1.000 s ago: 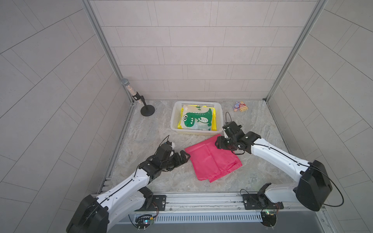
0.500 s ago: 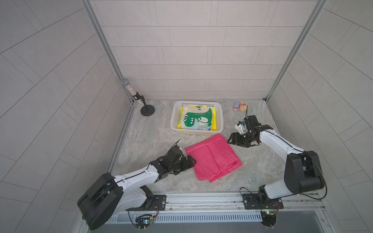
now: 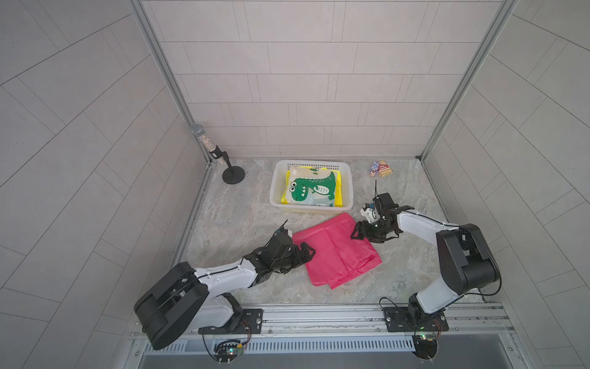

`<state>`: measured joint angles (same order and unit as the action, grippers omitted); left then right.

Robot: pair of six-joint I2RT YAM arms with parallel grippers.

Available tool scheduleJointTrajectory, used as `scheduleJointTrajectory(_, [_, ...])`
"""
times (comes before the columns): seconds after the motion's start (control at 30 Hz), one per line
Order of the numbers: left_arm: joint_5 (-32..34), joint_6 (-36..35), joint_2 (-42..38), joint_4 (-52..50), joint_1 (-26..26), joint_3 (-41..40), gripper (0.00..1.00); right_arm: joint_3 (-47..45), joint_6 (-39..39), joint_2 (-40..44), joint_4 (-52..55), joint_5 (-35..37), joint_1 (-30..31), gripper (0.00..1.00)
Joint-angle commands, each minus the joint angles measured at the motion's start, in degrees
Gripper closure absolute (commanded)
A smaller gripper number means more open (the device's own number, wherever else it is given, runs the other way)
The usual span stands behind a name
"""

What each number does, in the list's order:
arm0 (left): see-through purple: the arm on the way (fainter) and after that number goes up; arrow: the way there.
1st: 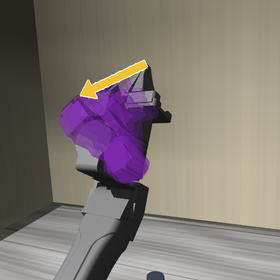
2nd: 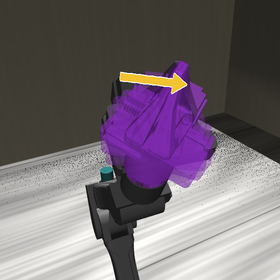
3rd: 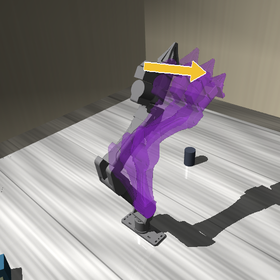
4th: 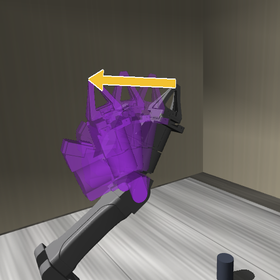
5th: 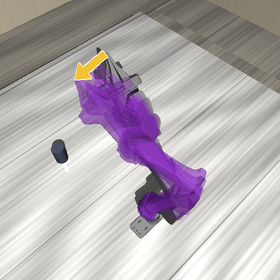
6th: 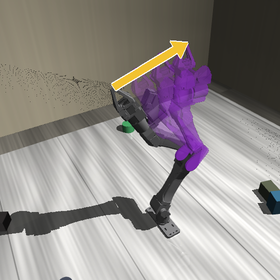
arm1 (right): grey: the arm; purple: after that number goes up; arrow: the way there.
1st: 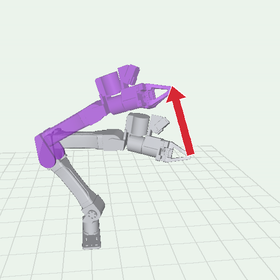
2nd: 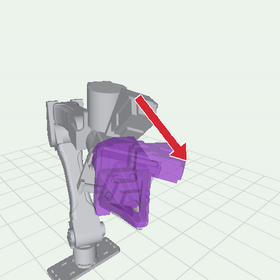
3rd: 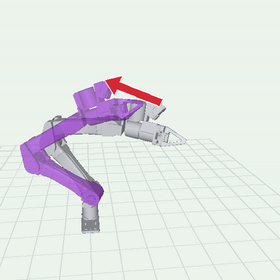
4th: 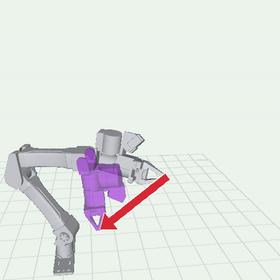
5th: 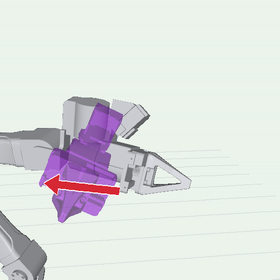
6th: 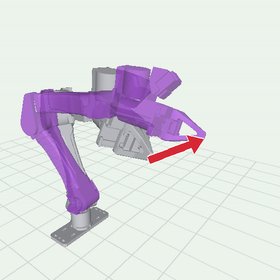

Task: Put the folded raincoat in the basket
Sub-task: Pick up the raincoat from the center of the board.

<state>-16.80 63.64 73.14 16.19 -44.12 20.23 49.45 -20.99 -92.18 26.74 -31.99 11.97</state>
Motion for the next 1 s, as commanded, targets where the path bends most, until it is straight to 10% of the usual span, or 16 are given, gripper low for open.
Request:
scheduleJointTrajectory(0.0, [0.35, 0.26, 2.23, 1.2, -0.6, -1.58, 0.05, -2.34, -1.89, -0.5, -2.59, 1.41, 1.38, 0.27])
scheduleJointTrajectory(0.1, [-0.23, -0.14, 3.83, 2.06, -0.75, -1.47, 0.08, -4.76, -3.53, -0.19, -5.12, 1.16, 1.94, 0.29])
scheduleJointTrajectory(0.37, [-2.28, -1.38, 5.32, 2.63, -0.71, -0.86, 0.56, -7.57, -7.35, 2.27, -8.66, 1.4, 6.9, 0.44])
scheduleJointTrajectory(0.6, [-1.87, -5.04, 0.98, -6.58, -0.75, 3.06, 0.94, -8.35, -11.39, 8.87, -10.6, 1.16, 10.95, 0.87])
scheduleJointTrajectory(0.97, [2.91, -7.69, -10.39, -17.94, -0.61, 8.14, 1.0, -5.11, -15.47, 19.79, -7.43, 4.14, 16.04, 1.0])
